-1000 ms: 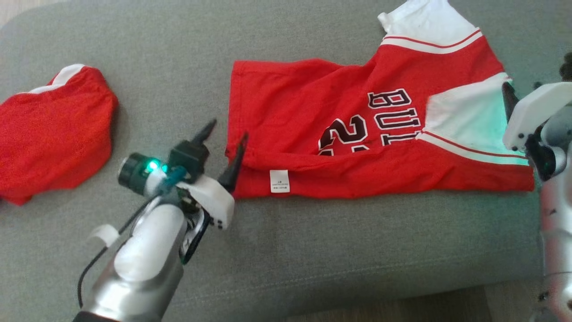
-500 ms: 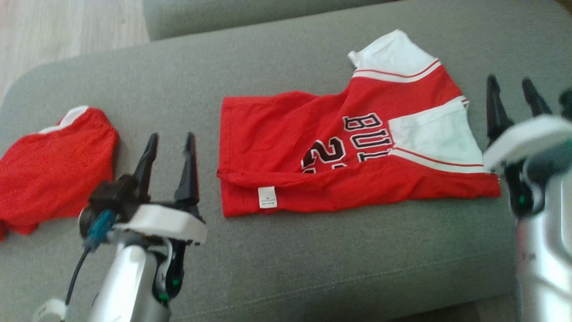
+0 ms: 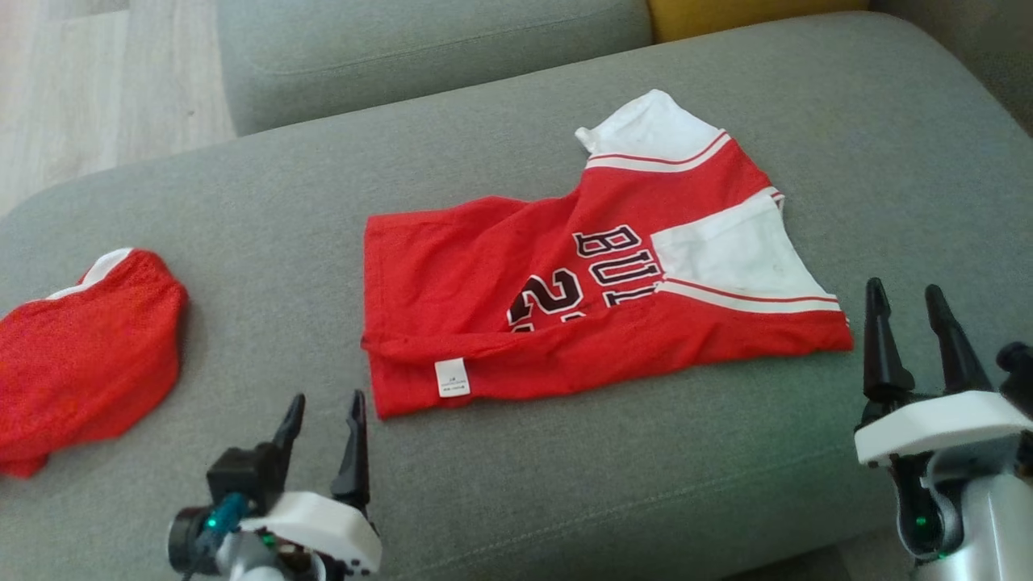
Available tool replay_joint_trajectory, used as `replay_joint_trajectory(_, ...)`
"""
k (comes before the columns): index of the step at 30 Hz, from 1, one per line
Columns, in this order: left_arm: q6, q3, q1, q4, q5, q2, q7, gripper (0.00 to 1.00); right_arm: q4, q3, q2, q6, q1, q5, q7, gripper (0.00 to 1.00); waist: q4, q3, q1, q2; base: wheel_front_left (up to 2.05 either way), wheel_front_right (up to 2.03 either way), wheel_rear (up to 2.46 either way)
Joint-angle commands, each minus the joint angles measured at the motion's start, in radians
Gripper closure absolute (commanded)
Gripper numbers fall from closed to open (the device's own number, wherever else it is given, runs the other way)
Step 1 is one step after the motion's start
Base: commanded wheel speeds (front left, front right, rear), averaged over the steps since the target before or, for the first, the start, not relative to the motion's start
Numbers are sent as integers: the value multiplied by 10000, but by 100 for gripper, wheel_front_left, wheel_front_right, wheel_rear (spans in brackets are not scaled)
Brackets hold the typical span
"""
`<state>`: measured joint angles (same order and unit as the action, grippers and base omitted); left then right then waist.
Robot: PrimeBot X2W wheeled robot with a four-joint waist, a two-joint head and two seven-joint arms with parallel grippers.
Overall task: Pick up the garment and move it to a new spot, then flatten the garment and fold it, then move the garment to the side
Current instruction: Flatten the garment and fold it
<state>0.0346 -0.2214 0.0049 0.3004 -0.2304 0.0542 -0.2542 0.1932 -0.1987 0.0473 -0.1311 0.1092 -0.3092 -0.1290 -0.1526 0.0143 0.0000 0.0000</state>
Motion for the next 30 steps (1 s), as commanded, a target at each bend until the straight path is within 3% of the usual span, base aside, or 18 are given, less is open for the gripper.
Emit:
replay_joint_trajectory(1,-33,158,-547,21,13,-24,-76,0,-429,336,31,4,351,-28,-124,0,-147,45,0,0,0,0,0)
replay_joint_trajectory(7,-34,-278,-1138,1403,-210,-35,-76,0,-634,566,31,4,395,51,-186,0,-639,246,0,0,0,0,0)
replay_joint_trajectory(17,794,-360,-2294,3484,-1385,-38,-76,0,-627,535,30,4,369,4,-289,0,-1166,539,0,0,0,0,0)
replay_joint_trajectory(26,403,-634,-2834,4784,-1766,-38,-76,0,-635,623,30,4,459,86,-342,0,-1339,683,0,0,0,0,0)
replay_joint_trajectory(27,336,-676,-2890,4938,-1793,-38,-76,18,-636,620,30,4,467,97,-346,0,-1342,707,0,0,0,0,0)
replay_joint_trajectory(28,271,-720,-2953,5073,-1808,-39,-76,76,-630,608,30,4,471,117,-344,0,-1333,727,0,0,0,0,0)
replay_joint_trajectory(29,217,-755,-3015,5171,-1815,-39,-76,100,-617,587,30,4,471,133,-342,0,-1308,741,0,0,0,0,0)
replay_joint_trajectory(30,167,-787,-3072,5237,-1815,-39,-76,100,-599,557,30,4,468,142,-332,0,-1262,755,0,0,0,0,0)
